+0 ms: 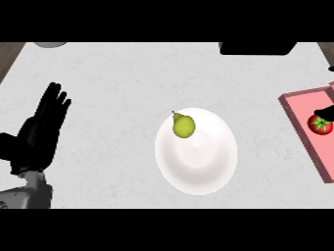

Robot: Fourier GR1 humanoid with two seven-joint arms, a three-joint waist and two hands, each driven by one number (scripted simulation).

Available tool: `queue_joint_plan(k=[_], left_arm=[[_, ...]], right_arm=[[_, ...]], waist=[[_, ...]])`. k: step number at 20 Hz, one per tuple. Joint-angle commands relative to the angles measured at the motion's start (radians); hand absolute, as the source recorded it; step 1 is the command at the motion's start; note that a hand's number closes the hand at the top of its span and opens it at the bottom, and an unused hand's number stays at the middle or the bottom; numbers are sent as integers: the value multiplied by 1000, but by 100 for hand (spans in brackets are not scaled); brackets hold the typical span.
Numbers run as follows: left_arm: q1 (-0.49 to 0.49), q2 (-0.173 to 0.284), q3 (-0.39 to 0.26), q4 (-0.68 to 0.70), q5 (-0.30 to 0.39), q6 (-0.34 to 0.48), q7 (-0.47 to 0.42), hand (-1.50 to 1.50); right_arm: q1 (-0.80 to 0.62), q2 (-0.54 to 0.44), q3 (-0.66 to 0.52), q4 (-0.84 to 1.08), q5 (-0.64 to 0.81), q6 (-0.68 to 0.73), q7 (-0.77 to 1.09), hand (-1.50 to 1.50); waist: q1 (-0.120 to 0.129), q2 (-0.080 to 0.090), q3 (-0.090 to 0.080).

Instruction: Pick the tomato from the plate and place it in the cardboard box

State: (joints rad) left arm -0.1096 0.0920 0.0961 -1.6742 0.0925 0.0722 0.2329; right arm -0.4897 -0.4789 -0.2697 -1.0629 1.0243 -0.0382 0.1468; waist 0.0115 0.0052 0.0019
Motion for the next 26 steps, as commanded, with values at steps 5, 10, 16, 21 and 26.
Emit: queue_joint_plan(k=[5, 10, 16, 21, 26], left_arm=[[21, -26, -8, 7, -8, 13, -34, 0], [8, 20, 23, 3, 15, -15, 0, 0], [39, -4, 5, 26, -10, -4, -47, 0], [-33, 16, 21, 40, 3, -8, -17, 0], [-11, 16, 22, 39, 8, -17, -22, 0]], right_arm=[[-25, 48, -166, -67, -252, -198, -226, -150], [-64, 116, -283, -88, -475, -115, -192, -150], [-16, 63, -451, -126, -750, 40, -226, -150], [46, 51, -500, -140, -851, 28, -270, -150], [120, -14, -548, -144, -950, 59, -305, -150]], waist=[[-13, -6, -1], [-15, -8, -1], [-24, -8, -2], [-16, -5, -2], [-14, -6, -2]])
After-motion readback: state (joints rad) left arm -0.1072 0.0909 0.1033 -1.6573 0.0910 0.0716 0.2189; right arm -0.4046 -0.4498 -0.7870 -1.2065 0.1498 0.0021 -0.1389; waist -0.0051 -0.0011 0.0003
